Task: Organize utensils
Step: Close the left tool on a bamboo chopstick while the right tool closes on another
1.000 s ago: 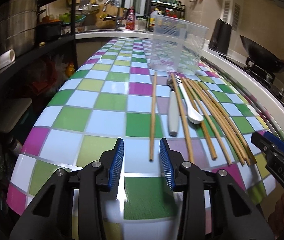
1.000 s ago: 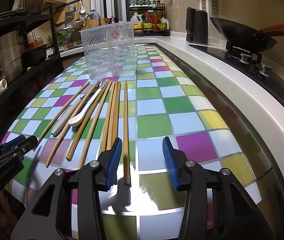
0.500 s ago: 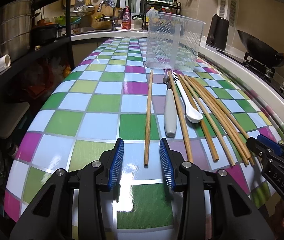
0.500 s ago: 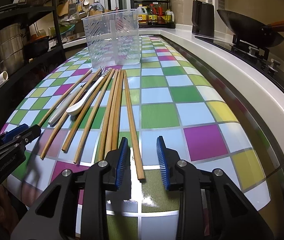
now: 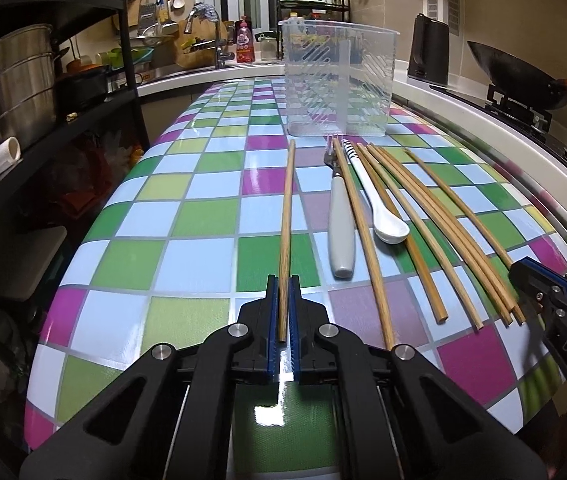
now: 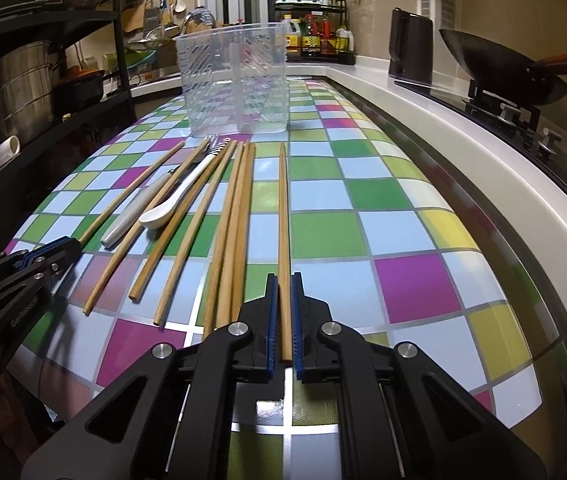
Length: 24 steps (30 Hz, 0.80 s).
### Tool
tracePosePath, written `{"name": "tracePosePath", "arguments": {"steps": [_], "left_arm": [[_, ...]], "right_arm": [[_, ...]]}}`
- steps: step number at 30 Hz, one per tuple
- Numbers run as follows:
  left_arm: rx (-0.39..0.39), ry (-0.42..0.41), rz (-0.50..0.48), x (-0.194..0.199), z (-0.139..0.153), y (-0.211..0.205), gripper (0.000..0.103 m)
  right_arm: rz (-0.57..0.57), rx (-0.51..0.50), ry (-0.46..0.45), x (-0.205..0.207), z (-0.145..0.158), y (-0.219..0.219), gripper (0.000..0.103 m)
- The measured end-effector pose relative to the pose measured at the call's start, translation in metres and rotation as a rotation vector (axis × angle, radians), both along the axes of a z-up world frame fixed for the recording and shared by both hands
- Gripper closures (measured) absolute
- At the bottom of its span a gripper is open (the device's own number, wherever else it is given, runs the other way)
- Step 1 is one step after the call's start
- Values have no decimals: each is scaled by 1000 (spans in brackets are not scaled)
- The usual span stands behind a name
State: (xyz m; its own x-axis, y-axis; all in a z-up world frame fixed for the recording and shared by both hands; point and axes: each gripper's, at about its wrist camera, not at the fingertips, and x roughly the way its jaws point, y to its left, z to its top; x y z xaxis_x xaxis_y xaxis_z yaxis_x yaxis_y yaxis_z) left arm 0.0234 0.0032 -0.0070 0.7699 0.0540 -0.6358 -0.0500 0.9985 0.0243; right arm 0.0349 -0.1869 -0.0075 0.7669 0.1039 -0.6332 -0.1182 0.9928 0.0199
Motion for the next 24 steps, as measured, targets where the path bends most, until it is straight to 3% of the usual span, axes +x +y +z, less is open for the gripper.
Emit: {"name": "tracePosePath", "arguments": {"steps": [24], "left_arm": [[-40,34,11,15,0,5,89]], "right_arm": [[-26,1,23,5,1,-5,93]]}}
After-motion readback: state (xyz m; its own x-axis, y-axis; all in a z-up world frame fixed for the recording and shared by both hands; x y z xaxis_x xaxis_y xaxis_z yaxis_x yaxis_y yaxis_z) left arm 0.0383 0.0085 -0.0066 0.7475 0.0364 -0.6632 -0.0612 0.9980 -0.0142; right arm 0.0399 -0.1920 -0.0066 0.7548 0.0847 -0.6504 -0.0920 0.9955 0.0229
